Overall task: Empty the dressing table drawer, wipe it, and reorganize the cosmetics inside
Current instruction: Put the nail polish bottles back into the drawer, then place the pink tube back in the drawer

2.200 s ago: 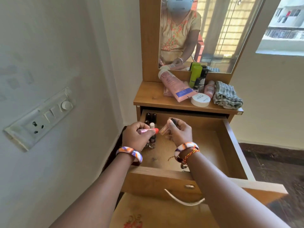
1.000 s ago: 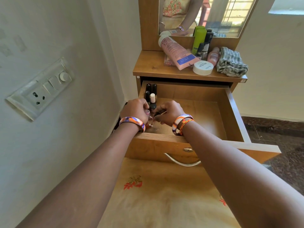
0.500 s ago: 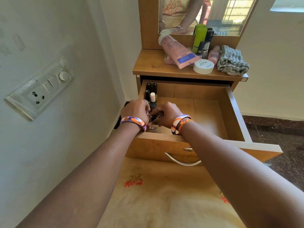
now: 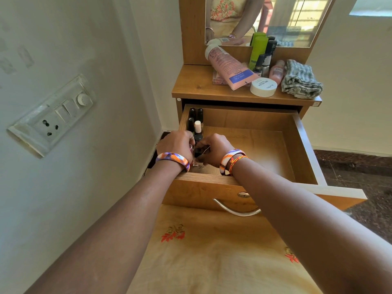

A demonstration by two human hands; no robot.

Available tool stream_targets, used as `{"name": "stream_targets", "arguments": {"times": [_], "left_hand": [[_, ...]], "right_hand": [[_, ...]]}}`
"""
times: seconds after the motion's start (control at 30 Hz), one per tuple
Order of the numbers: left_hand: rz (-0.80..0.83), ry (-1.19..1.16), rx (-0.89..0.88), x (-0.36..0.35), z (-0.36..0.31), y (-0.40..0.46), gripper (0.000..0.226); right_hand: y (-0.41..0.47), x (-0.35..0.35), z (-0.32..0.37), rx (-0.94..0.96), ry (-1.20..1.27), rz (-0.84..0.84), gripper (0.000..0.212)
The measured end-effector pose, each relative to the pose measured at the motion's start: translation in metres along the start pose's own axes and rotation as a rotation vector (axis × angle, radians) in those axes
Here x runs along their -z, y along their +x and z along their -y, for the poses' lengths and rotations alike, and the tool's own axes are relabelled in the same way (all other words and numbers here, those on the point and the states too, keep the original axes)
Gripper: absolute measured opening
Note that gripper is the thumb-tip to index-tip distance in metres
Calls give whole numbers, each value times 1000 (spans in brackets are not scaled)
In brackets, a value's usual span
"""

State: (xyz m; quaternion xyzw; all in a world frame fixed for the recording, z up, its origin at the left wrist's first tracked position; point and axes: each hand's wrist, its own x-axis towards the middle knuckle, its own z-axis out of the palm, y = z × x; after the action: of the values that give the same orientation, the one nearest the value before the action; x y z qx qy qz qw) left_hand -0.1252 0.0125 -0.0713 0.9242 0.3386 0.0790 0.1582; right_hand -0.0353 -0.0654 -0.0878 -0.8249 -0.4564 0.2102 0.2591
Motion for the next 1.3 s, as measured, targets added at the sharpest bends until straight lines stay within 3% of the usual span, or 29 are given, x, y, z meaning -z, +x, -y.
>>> {"name": "stream_targets", "arguments": {"times": [0.6, 0.87, 1.1, 1.2, 1.3], "left_hand": [[-4, 10, -24, -3, 2, 1, 33], [-16, -73, -86, 2, -1, 3, 43], [-22, -363, -159, 14, -5, 23, 40], [-59, -600, -89, 25, -20, 43, 37], [47, -874, 6, 37, -43, 64, 38]], "right_hand": [[2, 0, 0, 3, -27, 17, 37], [-4, 10, 1, 13, 11, -84, 37], [-11, 49, -11, -25, 32, -117, 28], [-9, 71, -20, -124, 264, -222, 16], [-7, 92, -21, -251, 596, -297, 5]]}}
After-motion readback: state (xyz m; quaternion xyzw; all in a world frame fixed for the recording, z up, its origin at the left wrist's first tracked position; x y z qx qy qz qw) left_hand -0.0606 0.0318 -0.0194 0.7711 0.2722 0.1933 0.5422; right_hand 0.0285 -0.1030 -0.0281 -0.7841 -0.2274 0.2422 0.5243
